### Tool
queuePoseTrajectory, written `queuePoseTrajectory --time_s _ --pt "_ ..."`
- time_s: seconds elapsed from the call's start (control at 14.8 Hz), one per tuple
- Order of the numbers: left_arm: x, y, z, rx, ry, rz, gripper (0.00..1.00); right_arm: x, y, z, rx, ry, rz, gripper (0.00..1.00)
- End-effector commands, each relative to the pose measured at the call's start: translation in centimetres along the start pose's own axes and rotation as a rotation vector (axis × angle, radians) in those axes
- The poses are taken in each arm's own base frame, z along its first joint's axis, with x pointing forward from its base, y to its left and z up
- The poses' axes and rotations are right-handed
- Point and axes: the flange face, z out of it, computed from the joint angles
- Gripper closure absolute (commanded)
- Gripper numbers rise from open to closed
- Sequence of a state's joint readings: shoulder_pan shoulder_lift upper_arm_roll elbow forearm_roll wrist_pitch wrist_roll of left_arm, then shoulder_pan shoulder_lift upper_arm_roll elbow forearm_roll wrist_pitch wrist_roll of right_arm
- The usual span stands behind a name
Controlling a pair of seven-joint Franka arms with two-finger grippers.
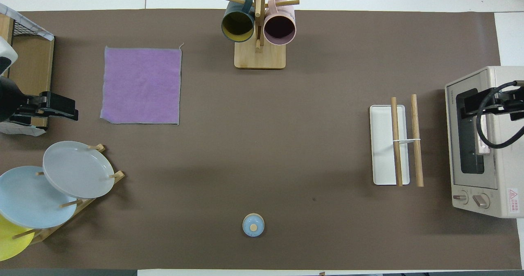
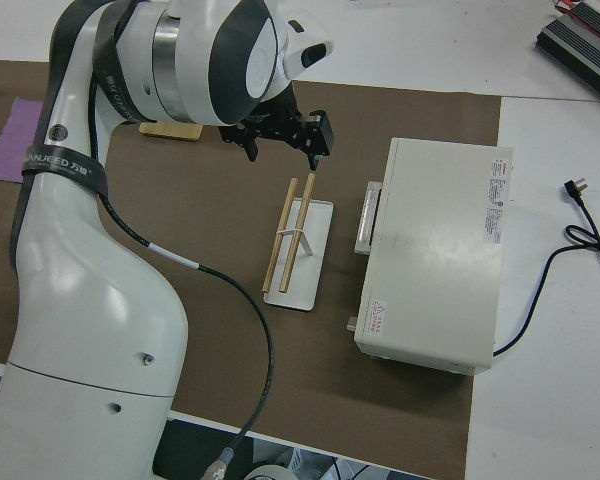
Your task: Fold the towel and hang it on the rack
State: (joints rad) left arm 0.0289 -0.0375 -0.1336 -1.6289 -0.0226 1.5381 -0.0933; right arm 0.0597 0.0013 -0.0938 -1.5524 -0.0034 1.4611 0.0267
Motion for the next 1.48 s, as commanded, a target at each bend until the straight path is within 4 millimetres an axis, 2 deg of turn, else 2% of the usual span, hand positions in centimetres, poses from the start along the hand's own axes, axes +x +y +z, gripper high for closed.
queuePoseTrajectory --time_s 0.0,0.47,0.74,0.88,1.01,1.15,1.28,1.42 --pt "-0.4 0.2 0.1 0.020 0.003 0.011 0.00 -0.1 -0.1 -0.2 0.001 0.017 -0.012 0.00" --pt "-0.9 0.1 0.2 0.022 -0.017 0.004 0.00 -0.2 -0.1 -0.2 0.001 0.014 -0.012 0.00" --pt "-1.2 -1.1 1.9 0.022 0.024 -0.008 0.00 -0.2 -0.1 -0.2 0.001 0.013 -0.012 0.00" --pt "-1.2 -1.3 4.7 0.021 0.062 -0.018 0.00 -0.2 -0.1 -0.2 0.001 0.013 -0.013 0.00" --pt "-0.3 -2.1 8.3 0.018 0.078 -0.021 0.00 -0.2 -0.1 -0.2 0.001 0.014 -0.012 0.00" --pt "0.8 -3.8 12.9 0.008 0.079 -0.045 0.00 -0.2 -0.1 -0.2 0.001 0.014 -0.012 0.00" --pt "3.2 -4.5 18.5 -0.006 0.053 -0.050 0.00 -0.2 -0.1 -0.1 0.001 0.011 -0.012 0.00" --pt "4.8 -6.7 22.4 -0.030 0.043 -0.095 0.00 -0.3 -0.1 -0.2 0.001 0.011 -0.012 0.00"
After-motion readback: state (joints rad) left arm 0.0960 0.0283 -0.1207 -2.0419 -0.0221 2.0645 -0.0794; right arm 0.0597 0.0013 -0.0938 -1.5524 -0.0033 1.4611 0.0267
